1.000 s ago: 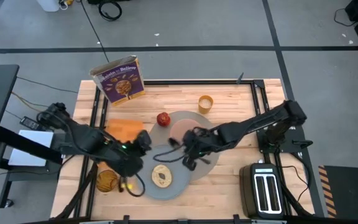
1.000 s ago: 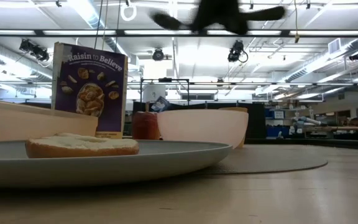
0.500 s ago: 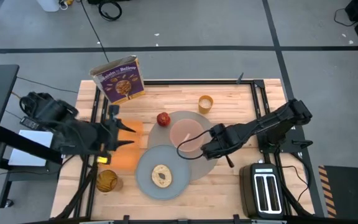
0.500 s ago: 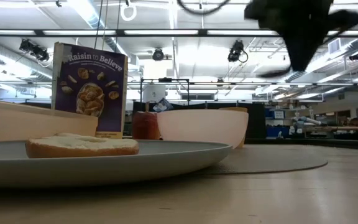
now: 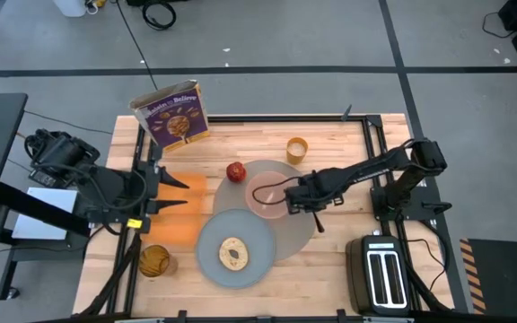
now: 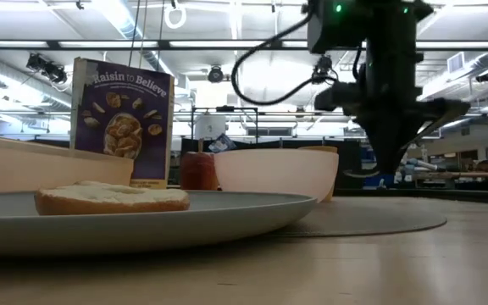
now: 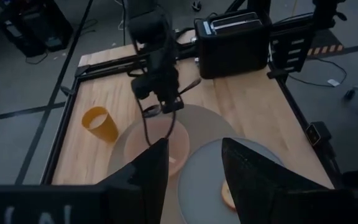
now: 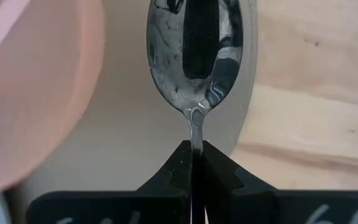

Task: Arrange a breakfast setting
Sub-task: Put the black spoon on the gray placemat to the right of the pink bowl

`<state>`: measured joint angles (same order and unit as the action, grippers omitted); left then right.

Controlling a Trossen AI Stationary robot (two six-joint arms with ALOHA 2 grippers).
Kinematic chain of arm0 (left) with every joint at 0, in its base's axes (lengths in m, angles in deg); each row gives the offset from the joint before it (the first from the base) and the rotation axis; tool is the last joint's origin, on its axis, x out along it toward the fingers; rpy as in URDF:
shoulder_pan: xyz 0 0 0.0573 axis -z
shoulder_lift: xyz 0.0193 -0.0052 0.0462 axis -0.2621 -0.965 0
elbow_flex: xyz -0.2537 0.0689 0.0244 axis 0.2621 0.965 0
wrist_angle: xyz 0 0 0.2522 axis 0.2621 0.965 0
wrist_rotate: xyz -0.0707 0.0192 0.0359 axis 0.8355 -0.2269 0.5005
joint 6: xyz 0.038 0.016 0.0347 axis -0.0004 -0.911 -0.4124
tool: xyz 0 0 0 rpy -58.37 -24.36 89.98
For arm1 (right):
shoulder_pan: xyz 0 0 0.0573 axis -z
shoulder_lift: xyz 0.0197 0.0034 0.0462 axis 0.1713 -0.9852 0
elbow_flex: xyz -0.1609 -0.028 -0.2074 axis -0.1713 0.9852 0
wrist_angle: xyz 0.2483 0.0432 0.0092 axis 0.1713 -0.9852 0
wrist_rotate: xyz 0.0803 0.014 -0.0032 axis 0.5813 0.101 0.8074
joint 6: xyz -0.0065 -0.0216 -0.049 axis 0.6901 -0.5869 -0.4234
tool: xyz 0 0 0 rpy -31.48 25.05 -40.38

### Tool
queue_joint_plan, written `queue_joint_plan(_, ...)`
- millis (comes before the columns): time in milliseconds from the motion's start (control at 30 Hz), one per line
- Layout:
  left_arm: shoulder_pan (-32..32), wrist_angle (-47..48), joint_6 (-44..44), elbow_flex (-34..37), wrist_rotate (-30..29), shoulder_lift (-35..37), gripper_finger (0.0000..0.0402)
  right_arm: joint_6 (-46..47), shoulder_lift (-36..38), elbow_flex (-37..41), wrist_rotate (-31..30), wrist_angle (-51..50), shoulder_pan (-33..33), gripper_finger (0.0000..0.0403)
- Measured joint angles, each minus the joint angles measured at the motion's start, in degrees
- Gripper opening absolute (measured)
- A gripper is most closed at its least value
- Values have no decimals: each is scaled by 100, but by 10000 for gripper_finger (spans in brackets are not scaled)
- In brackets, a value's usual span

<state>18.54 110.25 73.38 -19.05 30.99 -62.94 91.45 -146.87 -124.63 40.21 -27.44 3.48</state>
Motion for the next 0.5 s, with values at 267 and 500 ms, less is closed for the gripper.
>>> queue_joint_plan(267, -2, 181, 2, 2, 8, 1, 156, -230, 0, 455, 574, 301, 571, 26)
queue_joint_plan(500, -2, 278, 2, 2, 6, 1, 156, -221, 0, 786, 625, 1146, 797, 23)
